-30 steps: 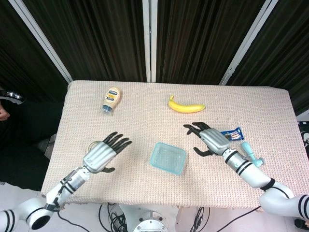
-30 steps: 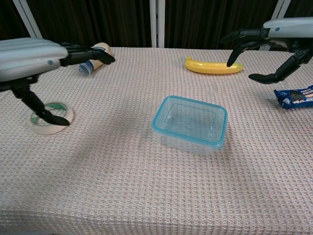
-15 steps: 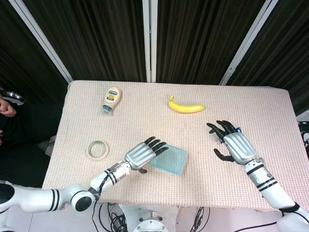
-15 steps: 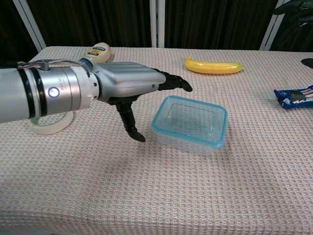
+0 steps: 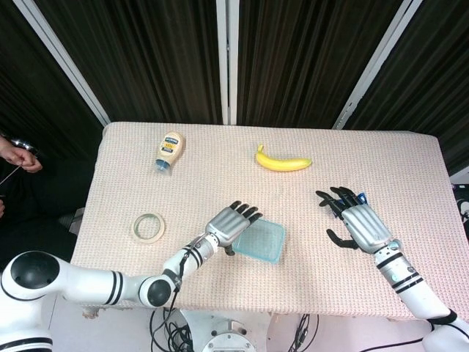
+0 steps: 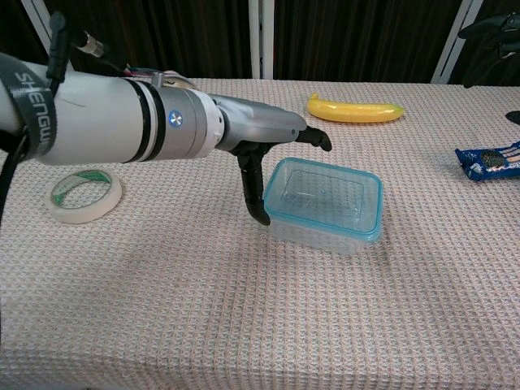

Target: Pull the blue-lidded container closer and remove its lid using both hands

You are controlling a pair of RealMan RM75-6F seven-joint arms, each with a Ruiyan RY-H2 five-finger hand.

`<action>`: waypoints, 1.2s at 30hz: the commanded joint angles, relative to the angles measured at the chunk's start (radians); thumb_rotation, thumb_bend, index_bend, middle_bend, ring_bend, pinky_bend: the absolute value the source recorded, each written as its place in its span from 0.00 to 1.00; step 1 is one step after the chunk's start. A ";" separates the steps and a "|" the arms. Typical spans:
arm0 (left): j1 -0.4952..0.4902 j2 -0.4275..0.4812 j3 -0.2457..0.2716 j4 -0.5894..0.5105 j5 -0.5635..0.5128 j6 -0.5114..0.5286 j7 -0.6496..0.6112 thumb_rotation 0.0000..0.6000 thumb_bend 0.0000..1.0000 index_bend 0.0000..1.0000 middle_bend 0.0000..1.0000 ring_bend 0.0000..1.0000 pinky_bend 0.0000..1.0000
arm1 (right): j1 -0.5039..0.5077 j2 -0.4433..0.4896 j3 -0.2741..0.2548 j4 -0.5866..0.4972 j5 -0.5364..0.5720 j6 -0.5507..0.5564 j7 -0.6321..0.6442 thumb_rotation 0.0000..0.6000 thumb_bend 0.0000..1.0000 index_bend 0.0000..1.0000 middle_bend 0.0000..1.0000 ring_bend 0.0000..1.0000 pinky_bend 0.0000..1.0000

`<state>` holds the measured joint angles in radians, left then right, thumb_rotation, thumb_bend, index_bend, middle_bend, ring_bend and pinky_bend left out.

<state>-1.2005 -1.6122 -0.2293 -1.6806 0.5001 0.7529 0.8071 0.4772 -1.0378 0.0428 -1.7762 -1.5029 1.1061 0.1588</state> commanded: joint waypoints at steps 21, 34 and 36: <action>-0.179 -0.026 0.067 0.046 -0.200 -0.001 -0.117 1.00 0.00 0.05 0.08 0.01 0.12 | -0.025 -0.035 -0.045 0.012 -0.097 0.015 -0.002 1.00 0.34 0.00 0.29 0.01 0.07; -0.173 -0.099 0.091 0.114 -0.182 0.110 -0.140 1.00 0.00 0.22 0.29 0.19 0.27 | -0.003 -0.361 -0.067 0.273 -0.288 0.085 -0.107 1.00 0.25 0.29 0.37 0.15 0.36; -0.173 -0.100 0.092 0.115 -0.187 0.117 -0.136 1.00 0.00 0.22 0.29 0.19 0.27 | 0.001 -0.415 -0.063 0.328 -0.307 0.107 -0.126 1.00 0.19 0.31 0.37 0.15 0.36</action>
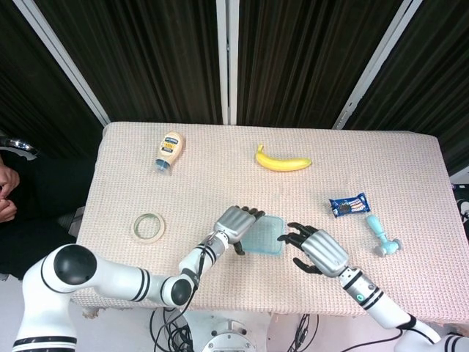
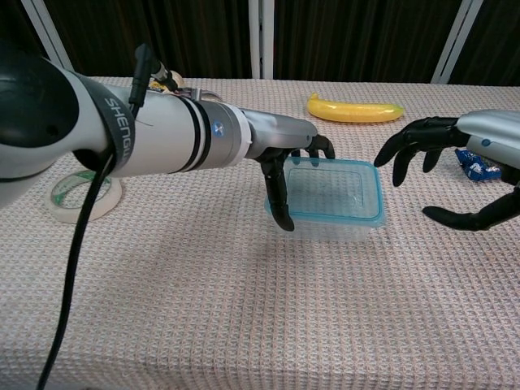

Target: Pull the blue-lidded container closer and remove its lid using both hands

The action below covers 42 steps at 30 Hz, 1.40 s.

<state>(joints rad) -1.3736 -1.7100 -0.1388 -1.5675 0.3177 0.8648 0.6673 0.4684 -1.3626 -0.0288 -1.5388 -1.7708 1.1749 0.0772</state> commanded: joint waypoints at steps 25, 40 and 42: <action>-0.014 -0.014 -0.007 0.011 -0.021 0.008 0.039 1.00 0.00 0.22 0.29 0.19 0.26 | 0.029 -0.347 0.003 0.446 -0.087 0.202 -0.055 1.00 0.06 0.40 0.37 0.15 0.29; -0.009 -0.014 -0.008 0.002 -0.014 0.015 0.041 1.00 0.00 0.22 0.29 0.19 0.26 | 0.047 -0.365 -0.001 0.469 -0.075 0.223 -0.049 1.00 0.06 0.43 0.38 0.15 0.29; -0.007 -0.016 -0.006 0.004 -0.013 0.015 0.041 1.00 0.00 0.22 0.29 0.19 0.26 | 0.050 -0.363 -0.001 0.467 -0.074 0.224 -0.047 1.00 0.08 0.43 0.39 0.16 0.29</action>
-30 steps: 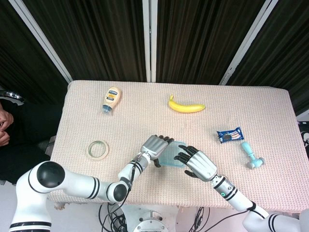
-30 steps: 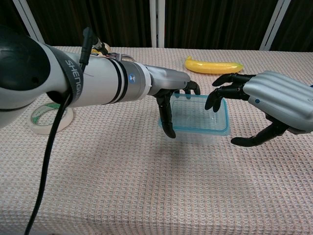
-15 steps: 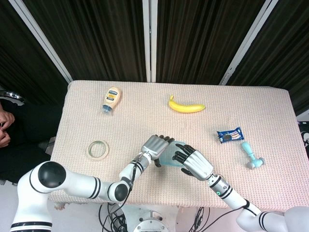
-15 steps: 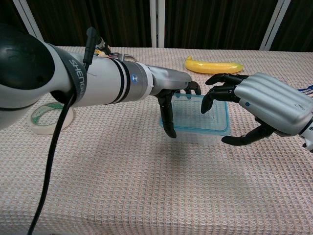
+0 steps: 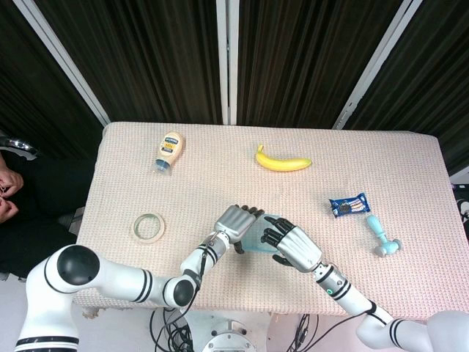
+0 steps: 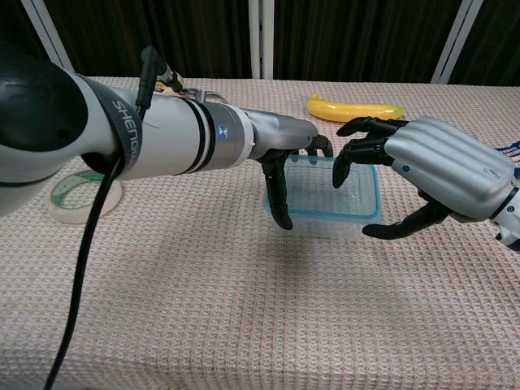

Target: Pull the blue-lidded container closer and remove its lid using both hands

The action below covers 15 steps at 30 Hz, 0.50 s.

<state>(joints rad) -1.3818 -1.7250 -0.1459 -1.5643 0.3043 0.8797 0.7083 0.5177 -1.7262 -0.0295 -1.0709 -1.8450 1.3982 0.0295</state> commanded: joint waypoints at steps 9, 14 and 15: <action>0.008 -0.007 0.006 0.012 0.017 0.001 0.000 1.00 0.00 0.22 0.29 0.19 0.26 | 0.013 0.014 0.004 -0.019 0.007 0.007 -0.003 1.00 0.12 0.44 0.39 0.16 0.29; 0.013 -0.007 0.007 0.016 0.022 -0.005 -0.003 1.00 0.00 0.22 0.29 0.19 0.26 | 0.015 0.017 0.007 -0.026 0.011 0.016 -0.010 1.00 0.15 0.44 0.40 0.17 0.29; 0.014 -0.007 0.007 0.016 0.024 -0.005 -0.003 1.00 0.00 0.22 0.29 0.19 0.26 | 0.015 0.017 0.007 -0.026 0.012 0.018 -0.008 1.00 0.16 0.44 0.40 0.17 0.29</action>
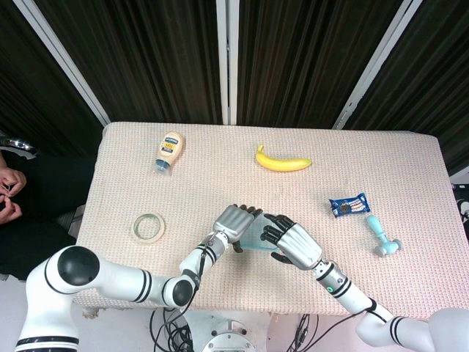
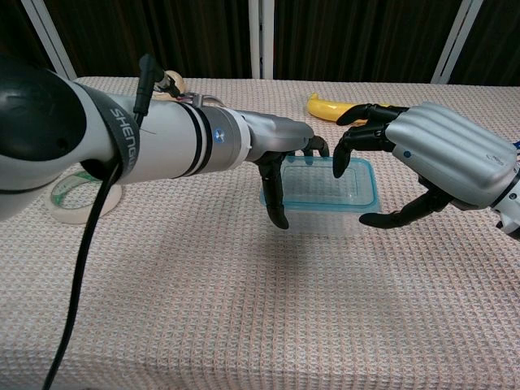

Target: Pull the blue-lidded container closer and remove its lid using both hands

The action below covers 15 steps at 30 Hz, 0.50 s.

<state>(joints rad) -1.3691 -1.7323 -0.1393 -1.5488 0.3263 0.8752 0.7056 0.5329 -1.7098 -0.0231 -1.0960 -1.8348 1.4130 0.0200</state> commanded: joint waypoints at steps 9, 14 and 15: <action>0.010 -0.011 0.008 0.013 0.029 0.006 0.001 1.00 0.00 0.22 0.30 0.19 0.26 | 0.003 0.012 0.002 -0.024 0.015 0.001 0.007 1.00 0.22 0.45 0.41 0.18 0.29; 0.016 -0.023 0.011 0.021 0.049 0.022 0.006 1.00 0.00 0.22 0.31 0.19 0.26 | 0.004 0.020 0.002 -0.046 0.023 -0.002 0.017 1.00 0.22 0.45 0.41 0.18 0.30; 0.017 -0.024 0.010 0.022 0.051 0.023 0.007 1.00 0.00 0.22 0.31 0.19 0.26 | 0.004 0.021 0.002 -0.048 0.024 -0.002 0.017 1.00 0.22 0.45 0.41 0.18 0.30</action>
<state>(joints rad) -1.3530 -1.7563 -0.1289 -1.5271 0.3771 0.8980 0.7123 0.5370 -1.6897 -0.0209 -1.1429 -1.8112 1.4111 0.0369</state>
